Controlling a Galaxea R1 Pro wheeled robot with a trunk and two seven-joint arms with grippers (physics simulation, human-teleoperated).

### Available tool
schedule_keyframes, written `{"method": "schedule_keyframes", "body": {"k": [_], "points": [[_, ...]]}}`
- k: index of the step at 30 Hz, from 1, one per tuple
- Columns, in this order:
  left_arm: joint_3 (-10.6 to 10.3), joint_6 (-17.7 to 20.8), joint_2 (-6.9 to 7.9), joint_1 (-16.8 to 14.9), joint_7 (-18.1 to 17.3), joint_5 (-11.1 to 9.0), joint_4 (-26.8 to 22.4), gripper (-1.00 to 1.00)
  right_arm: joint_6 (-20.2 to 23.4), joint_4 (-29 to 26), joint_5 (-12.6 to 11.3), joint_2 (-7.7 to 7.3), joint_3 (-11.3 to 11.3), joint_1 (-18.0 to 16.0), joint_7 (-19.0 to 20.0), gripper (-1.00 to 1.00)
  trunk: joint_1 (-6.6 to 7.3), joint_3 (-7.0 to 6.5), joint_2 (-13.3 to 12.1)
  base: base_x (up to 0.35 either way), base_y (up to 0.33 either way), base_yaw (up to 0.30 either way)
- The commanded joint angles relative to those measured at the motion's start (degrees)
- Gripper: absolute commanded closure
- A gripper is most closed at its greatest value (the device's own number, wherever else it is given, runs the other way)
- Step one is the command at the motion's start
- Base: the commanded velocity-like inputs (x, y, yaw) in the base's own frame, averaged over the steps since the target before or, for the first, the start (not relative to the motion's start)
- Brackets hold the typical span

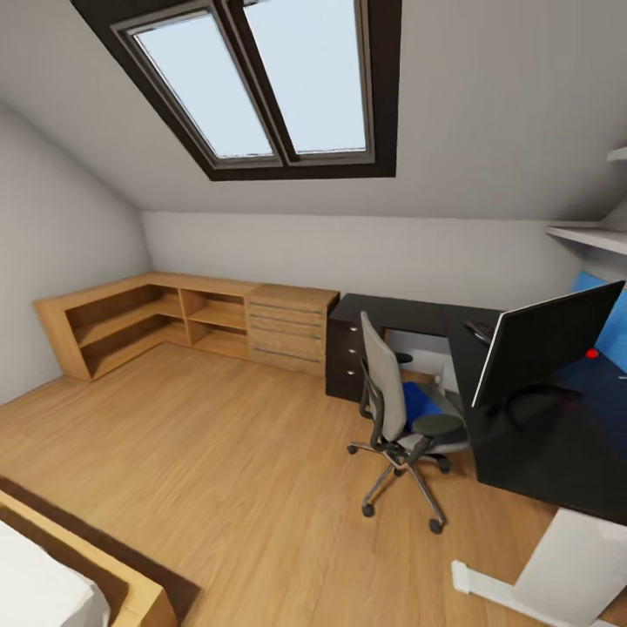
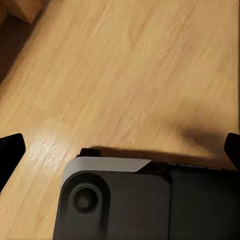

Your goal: In the bedroom, organize the workspace by keeping the computer under the desk, ensuring the monitor is on the desk, placing the keyboard on the desk next to the monitor, placing the mouse on the desk next to the keyboard, moving the folder from the swivel chair onto the desk next to the mouse, stacking the notebook on top of the folder with the pen on top of the notebook, and positioning the swivel chair next to the desk.

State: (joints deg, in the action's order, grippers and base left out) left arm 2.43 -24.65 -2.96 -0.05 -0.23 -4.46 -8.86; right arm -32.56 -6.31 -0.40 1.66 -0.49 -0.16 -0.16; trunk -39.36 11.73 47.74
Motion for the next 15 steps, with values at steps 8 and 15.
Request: {"method": "schedule_keyframes", "body": {"k": [8, 15], "points": [[0.2, -0.1, -0.02, 0.0, -0.1, -0.2, 0.0, -1.00, -0.1, 0.0, 0.0, 0.01, 0.0, 0.0, 0.0, -1.00, -0.04, 0.50, 0.0, 0.111, 0.000, -0.183], [0.2, -0.1, 0.02, 0.0, -0.1, -0.2, 0.0, -1.00, -0.1, 0.0, 0.0, 0.01, 0.0, 0.0, 0.0, -1.00, -0.04, 1.00, 0.0, 0.011, 0.000, -0.151]]}}
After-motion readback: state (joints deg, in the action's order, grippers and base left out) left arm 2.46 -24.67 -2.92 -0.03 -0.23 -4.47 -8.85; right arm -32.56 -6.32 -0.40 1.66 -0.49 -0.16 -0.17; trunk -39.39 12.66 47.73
